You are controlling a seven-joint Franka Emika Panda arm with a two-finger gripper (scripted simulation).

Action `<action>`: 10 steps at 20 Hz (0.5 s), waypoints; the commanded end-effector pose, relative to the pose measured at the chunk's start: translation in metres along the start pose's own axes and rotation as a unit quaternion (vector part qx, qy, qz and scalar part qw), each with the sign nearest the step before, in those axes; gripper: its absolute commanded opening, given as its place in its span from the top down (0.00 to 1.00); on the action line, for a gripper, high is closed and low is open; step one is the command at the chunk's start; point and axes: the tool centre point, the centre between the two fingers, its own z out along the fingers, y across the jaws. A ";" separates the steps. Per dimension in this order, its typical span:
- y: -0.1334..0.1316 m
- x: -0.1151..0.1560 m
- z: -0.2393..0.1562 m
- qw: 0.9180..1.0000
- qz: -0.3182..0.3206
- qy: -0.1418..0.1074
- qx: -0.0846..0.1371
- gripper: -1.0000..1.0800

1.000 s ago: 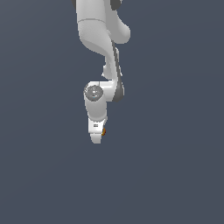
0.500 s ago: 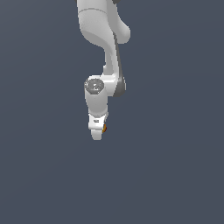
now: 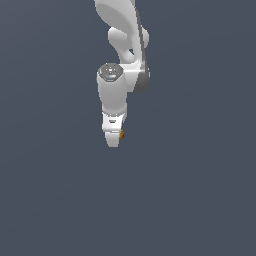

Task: Pick up the object and move it to a goal position.

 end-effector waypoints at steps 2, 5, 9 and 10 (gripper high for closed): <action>-0.008 0.006 -0.037 1.000 0.000 0.000 -0.001 1.00; -0.015 0.012 -0.070 1.000 -0.001 0.000 0.000 1.00; -0.024 0.020 -0.116 1.000 -0.001 0.001 -0.001 1.00; -0.026 0.022 -0.128 1.000 -0.001 0.001 -0.001 1.00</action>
